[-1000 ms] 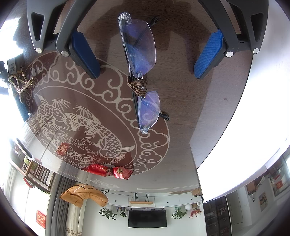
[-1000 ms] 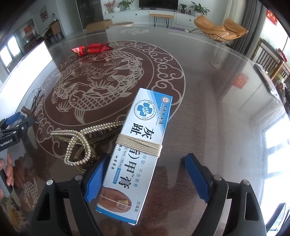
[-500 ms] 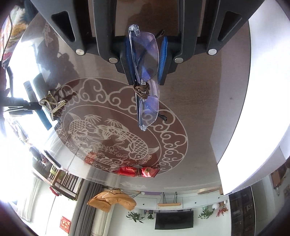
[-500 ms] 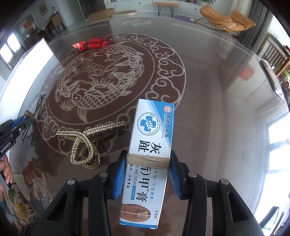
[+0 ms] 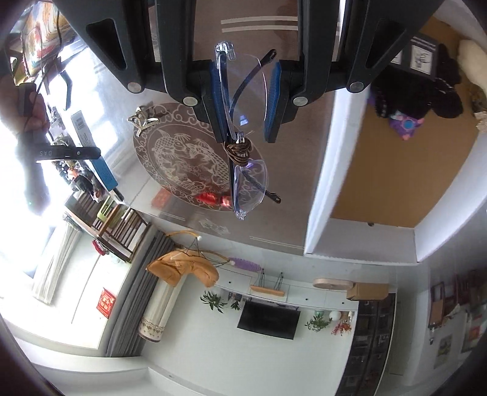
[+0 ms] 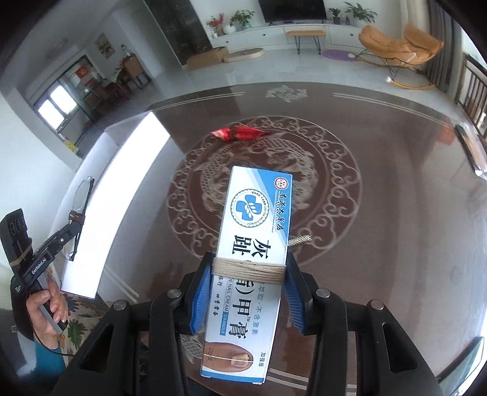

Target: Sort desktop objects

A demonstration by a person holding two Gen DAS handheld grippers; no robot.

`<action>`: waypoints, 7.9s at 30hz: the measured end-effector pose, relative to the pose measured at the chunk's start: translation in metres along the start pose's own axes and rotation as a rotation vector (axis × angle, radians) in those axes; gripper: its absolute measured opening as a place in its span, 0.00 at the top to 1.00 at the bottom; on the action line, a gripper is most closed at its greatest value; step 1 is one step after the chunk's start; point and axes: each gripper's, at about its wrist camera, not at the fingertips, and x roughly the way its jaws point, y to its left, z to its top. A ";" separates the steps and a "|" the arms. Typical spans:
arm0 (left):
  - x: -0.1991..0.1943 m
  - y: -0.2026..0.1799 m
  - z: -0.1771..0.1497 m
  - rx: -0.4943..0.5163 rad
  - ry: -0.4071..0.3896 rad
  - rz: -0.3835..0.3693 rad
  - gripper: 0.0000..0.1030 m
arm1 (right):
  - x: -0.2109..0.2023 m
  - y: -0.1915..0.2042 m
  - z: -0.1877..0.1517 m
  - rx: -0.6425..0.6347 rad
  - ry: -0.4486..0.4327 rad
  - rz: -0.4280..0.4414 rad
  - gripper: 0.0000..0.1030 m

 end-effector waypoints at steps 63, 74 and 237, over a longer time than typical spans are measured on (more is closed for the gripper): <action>0.178 -0.064 -0.076 0.173 0.225 0.132 0.00 | 0.087 0.000 -0.111 0.087 -0.074 -0.388 0.00; 0.182 -0.071 -0.082 0.222 0.245 0.169 0.00 | 0.116 -0.004 -0.062 0.021 -0.100 -0.359 0.00; -0.041 0.165 -0.001 -0.230 0.051 0.337 0.77 | 0.083 0.325 0.055 -0.572 -0.101 0.356 0.69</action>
